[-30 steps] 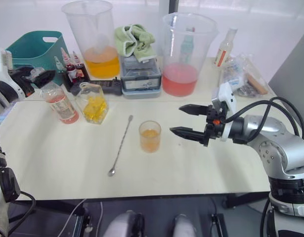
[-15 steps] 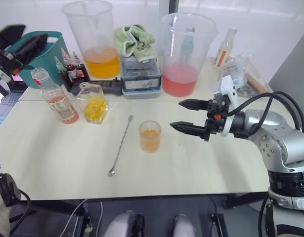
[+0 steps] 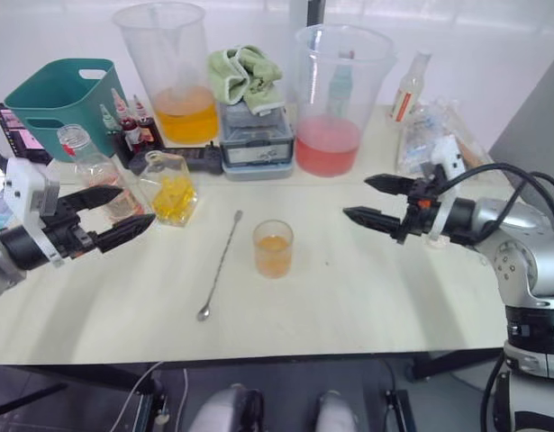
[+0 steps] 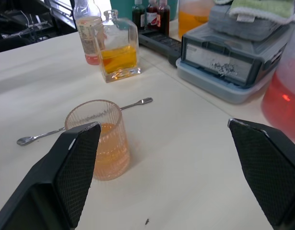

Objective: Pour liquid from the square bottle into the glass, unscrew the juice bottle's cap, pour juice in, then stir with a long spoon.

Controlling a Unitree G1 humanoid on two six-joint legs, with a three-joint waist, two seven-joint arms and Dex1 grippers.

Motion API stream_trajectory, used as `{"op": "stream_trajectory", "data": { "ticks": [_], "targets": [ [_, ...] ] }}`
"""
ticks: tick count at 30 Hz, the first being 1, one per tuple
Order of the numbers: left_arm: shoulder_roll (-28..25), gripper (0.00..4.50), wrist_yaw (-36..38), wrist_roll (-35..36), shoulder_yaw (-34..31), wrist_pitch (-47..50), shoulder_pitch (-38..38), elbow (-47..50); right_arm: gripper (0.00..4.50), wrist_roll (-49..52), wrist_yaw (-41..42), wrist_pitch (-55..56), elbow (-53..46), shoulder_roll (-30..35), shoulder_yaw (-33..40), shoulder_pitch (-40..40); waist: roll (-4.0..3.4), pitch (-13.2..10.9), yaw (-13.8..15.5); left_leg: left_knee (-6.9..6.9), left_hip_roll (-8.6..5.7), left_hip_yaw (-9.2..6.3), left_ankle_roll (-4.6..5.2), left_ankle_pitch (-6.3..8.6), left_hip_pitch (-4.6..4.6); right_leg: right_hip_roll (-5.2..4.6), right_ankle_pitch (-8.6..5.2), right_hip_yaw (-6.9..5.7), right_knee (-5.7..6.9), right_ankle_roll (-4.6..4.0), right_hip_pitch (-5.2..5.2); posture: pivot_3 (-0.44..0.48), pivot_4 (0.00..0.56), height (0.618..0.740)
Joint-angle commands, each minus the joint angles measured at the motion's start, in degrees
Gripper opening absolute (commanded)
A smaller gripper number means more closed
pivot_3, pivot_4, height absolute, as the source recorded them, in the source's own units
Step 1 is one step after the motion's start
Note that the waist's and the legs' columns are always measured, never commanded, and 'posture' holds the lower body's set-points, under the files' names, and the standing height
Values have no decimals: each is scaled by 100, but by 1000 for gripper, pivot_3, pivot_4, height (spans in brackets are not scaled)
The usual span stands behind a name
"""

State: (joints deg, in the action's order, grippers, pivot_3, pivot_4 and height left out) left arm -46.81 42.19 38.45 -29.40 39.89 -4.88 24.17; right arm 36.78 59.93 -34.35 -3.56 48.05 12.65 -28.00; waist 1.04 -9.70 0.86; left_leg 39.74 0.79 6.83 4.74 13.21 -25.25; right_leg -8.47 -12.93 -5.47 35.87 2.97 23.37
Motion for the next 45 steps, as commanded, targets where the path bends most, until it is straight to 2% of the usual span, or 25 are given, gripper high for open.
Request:
{"op": "stream_trajectory", "data": {
  "ticks": [1, 9, 16, 25, 29, 33, 37, 45],
  "targets": [
    [266, 4440, 54, -85, -364, -406, 682, 290, 4500, -126, 202, 543, 166, 99, 434, 436, 0, 0, -5, -1, 1, 0, 0, 0, 0, 0, 0, -1, -3, 0, 0, 0, 150, 739],
    [786, 4440, 220, -572, -782, -1477, 1820, -640, 4500, -377, 398, 1212, 647, 210, 919, 1345, -11, 7, -7, -1, 4, 1, -9, 0, 4, -2, -4, 0, -8, -6, -2, 0, 150, 739],
    [812, 4440, 525, -859, -929, -2240, 2278, -1324, 4500, -425, 244, 1320, 818, 178, 1219, 1834, -16, 10, -5, -2, 6, 0, -3, 7, 4, -16, -6, 2, -10, -10, 33, 0, 150, 739],
    [915, 4440, 362, -706, -916, -2220, 2394, -901, 4500, -184, 582, 1169, 840, 239, 1136, 1668, -20, 12, -15, -6, 7, 0, 11, 17, 3, -39, -5, 3, -8, -12, 48, 0, 150, 739],
    [1149, 4440, -73, -609, -766, -1930, 2527, -243, 4500, 25, 881, 839, 656, 362, 998, 1468, -21, 13, -15, -8, 7, 0, 12, 17, 3, -59, -5, 1, -7, -12, 49, 0, 150, 739],
    [1462, 4440, -994, -775, -251, -1328, 2433, 555, 4500, 166, 1099, 571, 471, 446, 797, 1191, -22, 13, 6, -7, 3, 3, 20, 22, 3, -84, -4, -5, -7, -11, 47, 0, 150, 739],
    [1854, 4440, -1890, -727, 283, -675, 2186, 1192, 4500, -128, 1186, 897, 467, 427, 538, 1007, -21, 14, 27, -6, 1, 2, 19, 21, 3, -63, -4, -12, -5, -11, 43, 0, 150, 739],
    [2318, 4440, -2970, -1189, 1399, -11, 1646, 1734, 4500, 316, 1333, 427, -128, 450, 387, 795, -21, 14, 46, 3, 1, 0, 17, 17, 3, -41, -2, -11, -7, -7, -2, 0, 150, 739]
  ]
}}
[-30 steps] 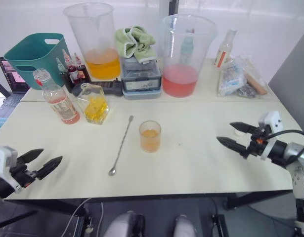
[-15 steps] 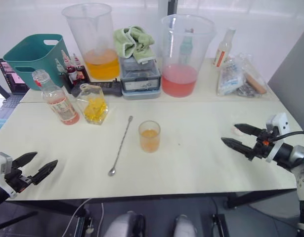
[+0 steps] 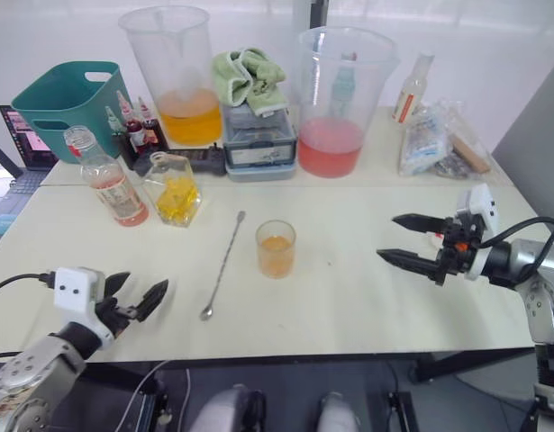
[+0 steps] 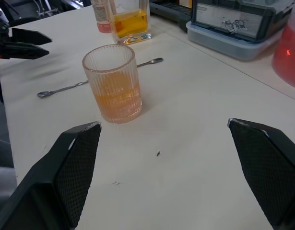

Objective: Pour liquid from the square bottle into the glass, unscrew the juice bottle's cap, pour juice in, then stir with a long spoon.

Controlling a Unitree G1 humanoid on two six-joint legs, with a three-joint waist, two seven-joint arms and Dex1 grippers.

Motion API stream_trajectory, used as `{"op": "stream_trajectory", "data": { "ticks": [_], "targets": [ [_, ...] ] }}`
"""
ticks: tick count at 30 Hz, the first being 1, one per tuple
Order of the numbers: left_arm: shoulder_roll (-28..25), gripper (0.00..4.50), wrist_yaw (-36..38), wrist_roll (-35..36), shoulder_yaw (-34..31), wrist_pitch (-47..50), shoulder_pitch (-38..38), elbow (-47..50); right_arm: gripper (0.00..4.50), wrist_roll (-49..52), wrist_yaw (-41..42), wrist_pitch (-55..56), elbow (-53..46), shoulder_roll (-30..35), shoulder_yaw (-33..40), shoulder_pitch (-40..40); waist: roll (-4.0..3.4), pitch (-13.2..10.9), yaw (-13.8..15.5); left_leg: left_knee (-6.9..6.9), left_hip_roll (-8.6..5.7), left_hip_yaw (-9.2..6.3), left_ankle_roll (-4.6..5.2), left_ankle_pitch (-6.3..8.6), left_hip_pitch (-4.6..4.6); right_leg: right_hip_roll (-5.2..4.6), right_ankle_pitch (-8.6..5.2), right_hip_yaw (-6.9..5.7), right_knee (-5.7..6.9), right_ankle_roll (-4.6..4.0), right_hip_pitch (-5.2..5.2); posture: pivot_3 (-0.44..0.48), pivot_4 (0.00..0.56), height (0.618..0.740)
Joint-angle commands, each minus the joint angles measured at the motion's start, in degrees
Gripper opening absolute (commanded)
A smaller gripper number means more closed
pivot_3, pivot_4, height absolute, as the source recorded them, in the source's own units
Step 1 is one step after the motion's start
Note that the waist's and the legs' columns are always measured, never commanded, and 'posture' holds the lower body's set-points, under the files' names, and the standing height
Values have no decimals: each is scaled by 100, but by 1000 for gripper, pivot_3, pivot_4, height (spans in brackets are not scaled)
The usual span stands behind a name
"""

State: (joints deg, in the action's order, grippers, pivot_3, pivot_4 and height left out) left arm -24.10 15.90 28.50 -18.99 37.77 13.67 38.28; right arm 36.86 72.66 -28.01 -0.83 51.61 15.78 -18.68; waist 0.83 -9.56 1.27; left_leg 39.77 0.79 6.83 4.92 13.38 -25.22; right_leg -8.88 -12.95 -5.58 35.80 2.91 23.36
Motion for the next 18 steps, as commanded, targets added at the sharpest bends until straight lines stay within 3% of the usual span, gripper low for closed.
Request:
{"op": "stream_trajectory", "data": {
  "ticks": [1, 9, 17, 18],
  "targets": [
    [179, 4440, -528, -235, 626, 372, -375, 331, 4500, 411, 86, -364, -601, 147, 37, -126, 0, 0, 17, 1, 0, 0, 0, 0, 0, 1, 0, 0, -1, 0, -1, 0, 150, 739],
    [518, 4440, -1117, -783, 1860, 964, -1349, 42, 4500, 822, 8, -839, -1399, 291, 189, 98, 0, 1, 125, 6, -1, -4, 1, 0, 0, 4, 1, 1, -4, 2, -8, 0, 150, 739],
    [659, 4440, -1287, -1412, 2528, 1078, -1734, -630, 4500, 763, -163, -763, -1549, 381, 347, 342, 1, 0, 125, 6, 0, -4, 7, -1, 0, 7, 1, -1, -5, 2, -8, 0, 150, 739],
    [698, 4179, -1309, -1437, 2540, 1133, -1751, -684, 4500, 762, -178, -756, -1547, 387, 356, 351, 0, 0, 129, 6, -1, -4, 7, -1, 0, 7, 1, 0, -6, 2, -8, 0, 150, 739]
  ]
}}
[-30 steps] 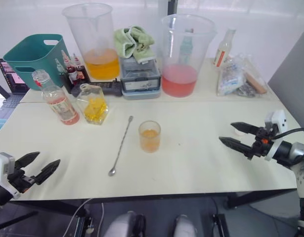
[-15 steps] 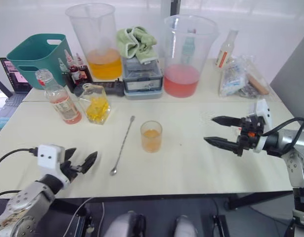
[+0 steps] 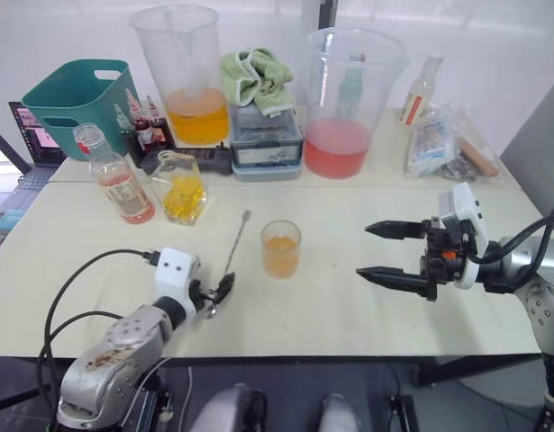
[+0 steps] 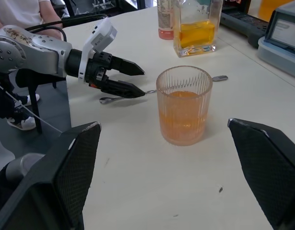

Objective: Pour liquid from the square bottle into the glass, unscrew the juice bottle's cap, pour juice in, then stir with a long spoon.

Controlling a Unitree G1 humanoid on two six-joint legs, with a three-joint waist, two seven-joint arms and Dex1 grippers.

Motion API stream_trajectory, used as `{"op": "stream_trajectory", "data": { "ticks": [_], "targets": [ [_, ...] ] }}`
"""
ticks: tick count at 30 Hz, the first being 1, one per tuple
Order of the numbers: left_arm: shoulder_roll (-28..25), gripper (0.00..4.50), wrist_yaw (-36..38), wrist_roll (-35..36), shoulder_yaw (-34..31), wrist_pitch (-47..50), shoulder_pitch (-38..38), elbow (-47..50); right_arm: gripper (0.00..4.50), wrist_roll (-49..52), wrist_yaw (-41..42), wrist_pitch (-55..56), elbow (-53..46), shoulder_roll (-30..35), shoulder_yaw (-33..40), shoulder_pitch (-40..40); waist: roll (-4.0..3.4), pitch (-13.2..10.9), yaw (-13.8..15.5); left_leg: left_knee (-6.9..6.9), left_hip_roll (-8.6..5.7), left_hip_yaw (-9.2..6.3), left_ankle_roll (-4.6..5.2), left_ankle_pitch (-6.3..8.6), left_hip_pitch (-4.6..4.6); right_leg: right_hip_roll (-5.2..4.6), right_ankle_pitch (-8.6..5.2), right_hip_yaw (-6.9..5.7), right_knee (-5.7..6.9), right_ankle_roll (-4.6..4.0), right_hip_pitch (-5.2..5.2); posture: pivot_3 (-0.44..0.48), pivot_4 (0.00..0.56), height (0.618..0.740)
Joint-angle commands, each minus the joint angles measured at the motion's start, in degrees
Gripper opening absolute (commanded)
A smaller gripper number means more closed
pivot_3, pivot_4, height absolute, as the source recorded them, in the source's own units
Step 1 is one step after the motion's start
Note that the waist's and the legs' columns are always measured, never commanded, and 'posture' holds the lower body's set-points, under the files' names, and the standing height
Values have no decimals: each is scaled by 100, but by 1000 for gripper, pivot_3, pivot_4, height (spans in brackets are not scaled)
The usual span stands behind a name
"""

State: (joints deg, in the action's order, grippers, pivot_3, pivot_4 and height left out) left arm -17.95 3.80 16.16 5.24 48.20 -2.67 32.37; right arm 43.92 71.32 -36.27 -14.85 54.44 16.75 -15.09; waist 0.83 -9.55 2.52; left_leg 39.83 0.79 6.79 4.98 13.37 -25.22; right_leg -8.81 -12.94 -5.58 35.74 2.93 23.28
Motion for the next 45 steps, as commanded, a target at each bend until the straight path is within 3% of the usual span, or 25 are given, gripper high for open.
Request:
{"op": "stream_trajectory", "data": {
  "ticks": [1, 13, 24, 30, 35, 44, 45],
  "targets": [
    [140, 3864, -136, -213, 82, 157, -138, -148, 4500, 44, -49, 87, -130, 109, 261, -5, 0, 0, 8, 0, 0, 0, 0, 0, 0, 0, 0, 1, 0, 0, -2, 0, 150, 739],
    [-264, 19, 389, -240, -266, 359, 36, -80, 4500, -198, 90, 446, -24, 40, 59, 104, -3, 2, -4, 0, 1, -3, -2, 1, 1, -1, 0, 4, 0, 0, 0, 0, 150, 739],
    [-1960, 19, 2472, 42, -919, -955, 485, -192, 4500, -340, -2, 669, -1, -275, -137, 130, -6, 2, -39, -10, 5, 0, -12, -1, 1, -2, -3, 3, 0, -5, 23, 0, 150, 739],
    [-2473, 19, 3257, 240, -966, -993, 494, -655, 4500, -413, -96, 733, -47, -338, -193, 257, -6, 2, -5, -10, 2, 1, -11, 2, -4, -13, -3, 1, -2, -5, 49, 0, 150, 739],
    [-2758, 1588, 3521, 166, -753, -871, 344, -736, 4500, -361, -320, 658, -183, -450, -165, 325, -8, 2, -20, -13, 3, 2, -15, -1, -3, -7, -3, 1, 2, -5, 52, 0, 150, 739],
    [-3089, 1588, 3609, 60, -332, -250, 137, -778, 4500, -328, -585, 640, -390, -622, -154, 509, -31, 16, -25, -13, 3, 6, -14, -2, -2, -4, -3, 2, 4, -4, 51, 0, 150, 739],
    [-3072, 1026, 3608, 50, -281, -221, 117, -821, 4500, -335, -615, 646, -406, -637, -167, 513, -35, 18, -25, -13, 3, 6, -14, -2, -2, -4, -3, 2, 4, -4, 50, 0, 150, 739]
  ]
}}
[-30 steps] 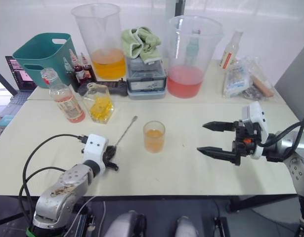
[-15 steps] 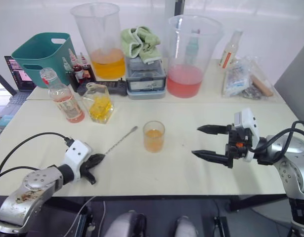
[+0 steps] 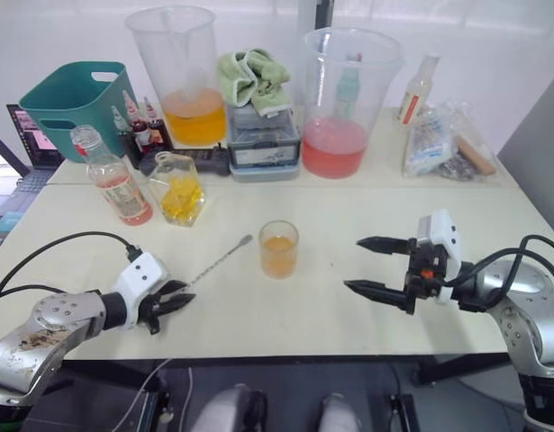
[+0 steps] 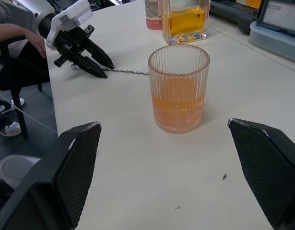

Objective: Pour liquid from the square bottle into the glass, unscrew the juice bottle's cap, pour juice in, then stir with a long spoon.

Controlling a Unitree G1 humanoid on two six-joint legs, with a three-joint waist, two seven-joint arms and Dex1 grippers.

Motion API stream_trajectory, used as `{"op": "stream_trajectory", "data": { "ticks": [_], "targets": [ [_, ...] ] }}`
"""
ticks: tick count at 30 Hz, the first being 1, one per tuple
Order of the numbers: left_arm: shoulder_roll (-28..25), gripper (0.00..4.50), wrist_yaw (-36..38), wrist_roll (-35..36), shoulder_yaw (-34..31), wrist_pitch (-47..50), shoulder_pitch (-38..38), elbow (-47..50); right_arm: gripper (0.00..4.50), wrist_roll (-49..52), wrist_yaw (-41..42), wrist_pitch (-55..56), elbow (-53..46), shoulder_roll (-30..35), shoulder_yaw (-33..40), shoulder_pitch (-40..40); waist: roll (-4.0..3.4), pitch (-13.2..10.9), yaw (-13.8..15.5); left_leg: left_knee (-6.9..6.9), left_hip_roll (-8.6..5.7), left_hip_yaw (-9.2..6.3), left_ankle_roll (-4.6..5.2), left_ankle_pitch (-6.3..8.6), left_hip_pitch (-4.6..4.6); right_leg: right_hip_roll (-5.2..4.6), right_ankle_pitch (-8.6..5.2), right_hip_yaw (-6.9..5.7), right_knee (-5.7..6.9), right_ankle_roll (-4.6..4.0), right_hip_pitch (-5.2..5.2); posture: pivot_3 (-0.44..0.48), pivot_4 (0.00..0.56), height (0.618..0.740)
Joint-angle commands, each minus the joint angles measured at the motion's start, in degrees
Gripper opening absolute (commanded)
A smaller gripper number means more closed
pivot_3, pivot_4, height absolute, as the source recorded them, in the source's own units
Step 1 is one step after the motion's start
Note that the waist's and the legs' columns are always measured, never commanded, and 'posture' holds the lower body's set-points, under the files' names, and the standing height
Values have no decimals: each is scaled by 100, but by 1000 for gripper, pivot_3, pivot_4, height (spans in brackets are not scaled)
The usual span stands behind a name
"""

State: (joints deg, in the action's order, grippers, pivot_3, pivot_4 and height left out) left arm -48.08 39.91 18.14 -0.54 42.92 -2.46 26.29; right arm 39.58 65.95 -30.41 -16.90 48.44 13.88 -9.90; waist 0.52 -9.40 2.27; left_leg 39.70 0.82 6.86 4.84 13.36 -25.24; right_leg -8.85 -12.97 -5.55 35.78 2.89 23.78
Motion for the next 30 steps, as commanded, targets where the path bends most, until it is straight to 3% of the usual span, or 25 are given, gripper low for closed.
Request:
{"op": "stream_trajectory", "data": {
  "ticks": [1, 3, 4, 10, 18, 23, 30],
  "targets": [
    [-56, 815, -2, -185, 378, 317, 87, -250, 4500, 97, -108, 62, -222, -51, 108, 1, -9, 6, 4, 0, 0, 0, 0, 0, 1, 0, 0, 0, 0, 0, -2, 0, 150, 739],
    [-56, 104, -1, -246, 493, 310, 90, -278, 4500, 96, -133, 58, -243, -65, 98, 6, -19, 12, 5, 1, 0, 0, 2, 1, 1, 1, 0, -1, 0, 0, -3, 0, 150, 739],
    [-39, 33, -11, -249, 508, 333, 101, -277, 4500, 104, -133, 48, -252, -63, 99, 5, -28, 18, 3, 1, 0, 1, 5, 3, 1, 1, 0, -1, 0, 1, -4, 0, 150, 739],
    [58, 33, 8, -108, 301, 338, 94, -227, 4500, 148, -122, 3, -266, -32, 118, -23, -52, 32, -1, 0, -1, 3, 6, 2, 4, 3, -1, 0, -2, 1, -6, 0, 150, 739],
    [749, 33, -291, 1085, -1113, 927, -1145, 41, 4500, 1128, -538, -981, -62, -171, 194, -977, -18, 12, 4, 10, 0, -3, 2, -3, -3, 12, 0, -1, 6, 1, -5, 0, 150, 739],
    [1186, 33, -550, 1623, -1326, 1001, -1913, 266, 4500, 1788, -1545, -1678, 201, -661, 219, -1850, -11, 12, -9, 9, -1, -4, 33, -24, -2, 12, 2, 0, 3, 1, -40, 0, 150, 739],
    [1665, 33, -811, 2001, -1038, 1003, -2425, 593, 4500, 2509, -3837, -2344, 357, -2137, 201, -2610, -8, 10, -28, 4, -3, -3, 36, -31, -2, 24, 3, 0, 11, 3, -42, 0, 150, 739]
  ]
}}
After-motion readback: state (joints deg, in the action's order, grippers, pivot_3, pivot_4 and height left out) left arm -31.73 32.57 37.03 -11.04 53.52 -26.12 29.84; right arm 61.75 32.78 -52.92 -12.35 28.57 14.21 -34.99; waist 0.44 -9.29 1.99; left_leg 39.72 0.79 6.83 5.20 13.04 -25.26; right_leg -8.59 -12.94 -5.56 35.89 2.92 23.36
